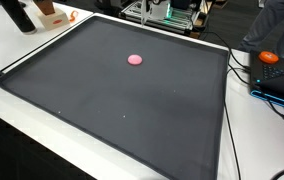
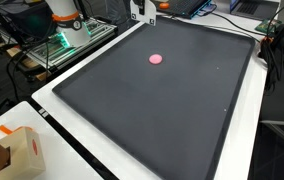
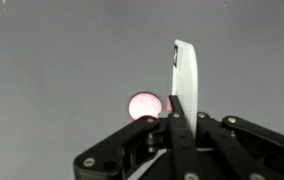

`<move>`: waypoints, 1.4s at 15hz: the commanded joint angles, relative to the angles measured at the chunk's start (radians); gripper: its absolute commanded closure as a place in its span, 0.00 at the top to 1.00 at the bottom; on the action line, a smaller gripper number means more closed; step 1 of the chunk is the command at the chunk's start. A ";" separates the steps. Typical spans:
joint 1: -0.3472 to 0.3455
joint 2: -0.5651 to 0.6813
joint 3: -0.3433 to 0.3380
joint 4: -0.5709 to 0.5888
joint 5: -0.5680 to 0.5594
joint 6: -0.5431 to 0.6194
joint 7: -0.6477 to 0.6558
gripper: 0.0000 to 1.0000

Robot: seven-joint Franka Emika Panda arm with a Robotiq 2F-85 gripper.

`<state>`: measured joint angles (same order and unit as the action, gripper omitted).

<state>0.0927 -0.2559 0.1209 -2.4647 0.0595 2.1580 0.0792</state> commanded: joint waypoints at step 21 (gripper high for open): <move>0.054 -0.067 0.057 0.063 -0.068 -0.020 0.004 0.01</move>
<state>0.1572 -0.3499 0.1979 -2.4026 -0.0177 2.0808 0.0697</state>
